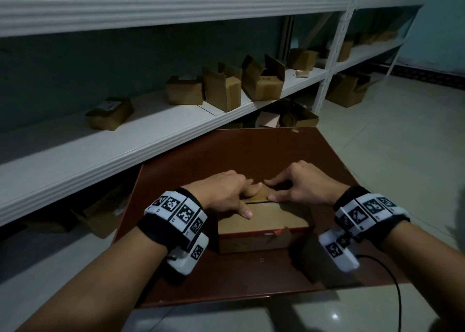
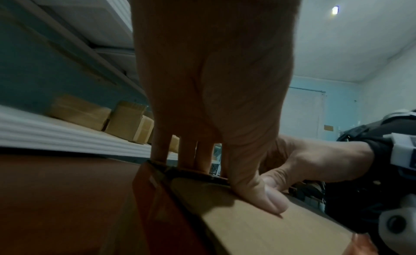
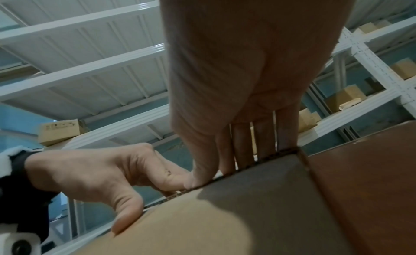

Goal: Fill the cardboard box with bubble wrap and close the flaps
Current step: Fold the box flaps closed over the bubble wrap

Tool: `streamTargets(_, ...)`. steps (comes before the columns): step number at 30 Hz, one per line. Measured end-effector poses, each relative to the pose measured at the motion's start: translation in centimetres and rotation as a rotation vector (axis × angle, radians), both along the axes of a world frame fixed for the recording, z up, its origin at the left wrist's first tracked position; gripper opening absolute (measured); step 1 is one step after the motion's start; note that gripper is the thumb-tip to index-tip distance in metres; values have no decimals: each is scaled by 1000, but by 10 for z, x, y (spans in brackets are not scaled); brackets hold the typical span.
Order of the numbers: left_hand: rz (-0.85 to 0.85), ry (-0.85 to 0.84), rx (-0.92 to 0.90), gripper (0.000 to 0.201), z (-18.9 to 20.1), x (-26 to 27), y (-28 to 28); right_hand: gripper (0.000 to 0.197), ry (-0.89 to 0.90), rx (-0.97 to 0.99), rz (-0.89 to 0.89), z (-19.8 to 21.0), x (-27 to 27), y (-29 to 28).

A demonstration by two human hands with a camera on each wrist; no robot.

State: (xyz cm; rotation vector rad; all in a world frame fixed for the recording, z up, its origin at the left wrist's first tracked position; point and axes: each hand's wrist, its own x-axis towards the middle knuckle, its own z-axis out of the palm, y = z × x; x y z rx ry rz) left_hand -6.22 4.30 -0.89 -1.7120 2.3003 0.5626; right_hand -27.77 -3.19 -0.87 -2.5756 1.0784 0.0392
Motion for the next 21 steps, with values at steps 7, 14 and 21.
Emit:
streamTargets(7, 191, 360, 51, 60, -7, 12, -5, 46, 3, 37, -51, 1, 11, 1)
streamTargets(14, 414, 328, -32, 97, -10, 1, -5, 41, -114, 218, -88, -11, 7, 0)
streamTargets(21, 505, 330, 26, 59, -12, 3, -4, 49, -211, 372, -133, -14, 3, 3)
